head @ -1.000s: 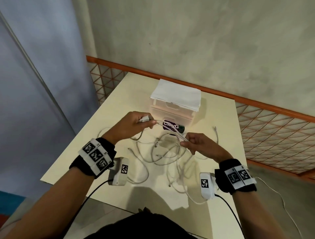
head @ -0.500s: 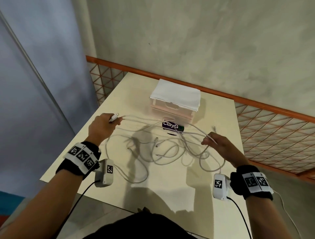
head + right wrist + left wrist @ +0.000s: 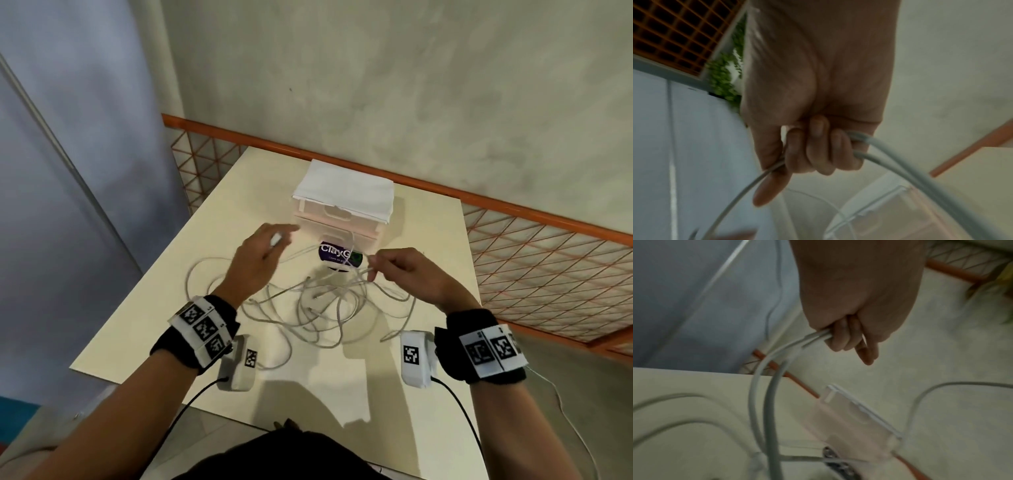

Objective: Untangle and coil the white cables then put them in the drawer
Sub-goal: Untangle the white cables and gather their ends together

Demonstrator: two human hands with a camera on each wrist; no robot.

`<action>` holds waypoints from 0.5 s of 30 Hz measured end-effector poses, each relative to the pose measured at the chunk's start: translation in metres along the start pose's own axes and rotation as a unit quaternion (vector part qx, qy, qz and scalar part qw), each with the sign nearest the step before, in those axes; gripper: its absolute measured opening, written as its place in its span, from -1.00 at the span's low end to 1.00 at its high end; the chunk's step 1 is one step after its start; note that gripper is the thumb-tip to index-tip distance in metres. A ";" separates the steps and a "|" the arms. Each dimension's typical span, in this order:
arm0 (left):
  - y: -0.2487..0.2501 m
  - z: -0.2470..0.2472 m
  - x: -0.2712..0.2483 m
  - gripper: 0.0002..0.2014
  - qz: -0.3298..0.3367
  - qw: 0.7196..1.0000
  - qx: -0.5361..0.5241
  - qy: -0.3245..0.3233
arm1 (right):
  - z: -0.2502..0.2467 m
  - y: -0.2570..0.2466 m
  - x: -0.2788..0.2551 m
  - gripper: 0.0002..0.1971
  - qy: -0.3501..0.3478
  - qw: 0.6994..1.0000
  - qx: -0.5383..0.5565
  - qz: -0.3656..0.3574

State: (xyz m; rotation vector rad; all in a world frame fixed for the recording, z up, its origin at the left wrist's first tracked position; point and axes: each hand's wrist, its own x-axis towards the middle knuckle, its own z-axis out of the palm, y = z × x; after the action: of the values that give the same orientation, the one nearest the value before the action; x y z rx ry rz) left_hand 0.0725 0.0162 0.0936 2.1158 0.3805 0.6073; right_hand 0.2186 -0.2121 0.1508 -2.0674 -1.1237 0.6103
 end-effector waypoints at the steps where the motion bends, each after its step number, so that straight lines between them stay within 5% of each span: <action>1: 0.015 0.007 0.003 -0.64 0.024 0.998 -0.035 -0.048 | 0.001 -0.007 0.003 -0.65 -0.014 1.000 -0.007 -0.007; 4: 0.050 0.028 0.004 -0.60 0.041 0.970 -0.112 -0.211 | -0.001 -0.024 0.009 -0.67 -0.020 0.999 -0.028 -0.029; 8: 0.055 0.035 0.002 -0.72 0.027 0.961 -0.098 -0.257 | -0.007 -0.022 0.011 -0.71 0.009 0.998 -0.052 -0.037; 11: 0.066 0.038 -0.004 -0.69 -0.029 0.925 -0.157 -0.346 | -0.006 -0.016 0.010 -0.76 0.025 0.997 -0.054 -0.043; 15: 0.066 0.038 -0.001 -0.86 0.002 0.950 -0.100 -0.294 | -0.003 -0.010 0.007 -0.76 0.043 0.998 -0.040 -0.032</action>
State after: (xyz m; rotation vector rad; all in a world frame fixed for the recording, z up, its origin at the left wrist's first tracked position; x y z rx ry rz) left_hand 0.0958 -0.0475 0.1287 1.9856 -0.0223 -0.0058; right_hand 0.2193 -0.2037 0.1600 -2.0955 -1.1757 0.4470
